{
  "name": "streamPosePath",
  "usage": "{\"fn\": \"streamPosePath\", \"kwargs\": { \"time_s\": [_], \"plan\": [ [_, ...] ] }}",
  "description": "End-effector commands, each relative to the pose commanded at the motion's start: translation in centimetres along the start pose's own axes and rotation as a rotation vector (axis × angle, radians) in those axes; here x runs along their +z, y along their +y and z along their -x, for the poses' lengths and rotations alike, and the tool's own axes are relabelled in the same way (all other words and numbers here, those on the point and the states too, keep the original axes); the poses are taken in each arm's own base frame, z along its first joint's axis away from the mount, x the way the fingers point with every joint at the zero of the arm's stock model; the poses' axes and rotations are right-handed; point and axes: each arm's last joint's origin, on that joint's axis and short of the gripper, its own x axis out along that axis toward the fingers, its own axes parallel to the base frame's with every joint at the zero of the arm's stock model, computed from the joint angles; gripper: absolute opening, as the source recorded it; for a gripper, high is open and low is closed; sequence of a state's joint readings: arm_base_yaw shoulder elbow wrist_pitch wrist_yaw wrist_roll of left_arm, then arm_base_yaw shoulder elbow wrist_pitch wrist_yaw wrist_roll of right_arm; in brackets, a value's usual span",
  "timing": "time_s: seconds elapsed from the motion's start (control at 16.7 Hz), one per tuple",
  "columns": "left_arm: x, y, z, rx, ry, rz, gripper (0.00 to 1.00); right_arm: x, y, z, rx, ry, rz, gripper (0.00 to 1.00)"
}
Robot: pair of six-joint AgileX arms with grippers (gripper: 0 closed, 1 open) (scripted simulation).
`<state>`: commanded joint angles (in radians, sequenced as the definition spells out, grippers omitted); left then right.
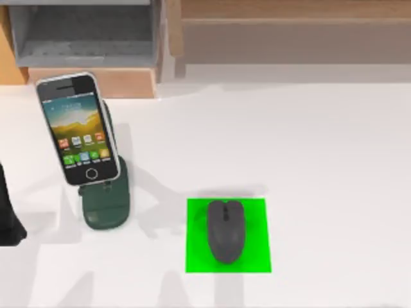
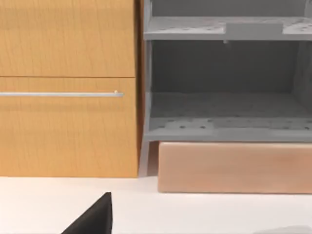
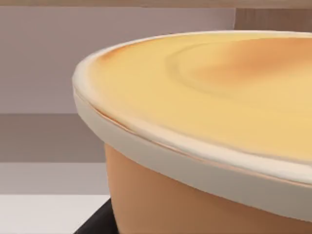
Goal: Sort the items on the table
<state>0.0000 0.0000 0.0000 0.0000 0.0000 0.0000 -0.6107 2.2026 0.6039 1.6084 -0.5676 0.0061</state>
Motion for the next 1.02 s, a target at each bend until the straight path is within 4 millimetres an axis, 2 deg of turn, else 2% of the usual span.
{"fn": "streamPosePath", "kwargs": {
  "time_s": [0.48,0.66,1.02],
  "plan": [
    [0.0,0.0,0.0,0.0,0.0,0.0,1.0,0.8,-0.1,-0.2,-0.004,-0.016,0.011,0.0],
    [0.0,0.0,0.0,0.0,0.0,0.0,1.0,2.9,-0.6,-0.8,-0.06,-0.065,0.054,0.0],
    [0.0,0.0,0.0,0.0,0.0,0.0,1.0,7.7,-1.7,-2.0,-0.285,-0.14,0.12,0.0]
  ]
}}
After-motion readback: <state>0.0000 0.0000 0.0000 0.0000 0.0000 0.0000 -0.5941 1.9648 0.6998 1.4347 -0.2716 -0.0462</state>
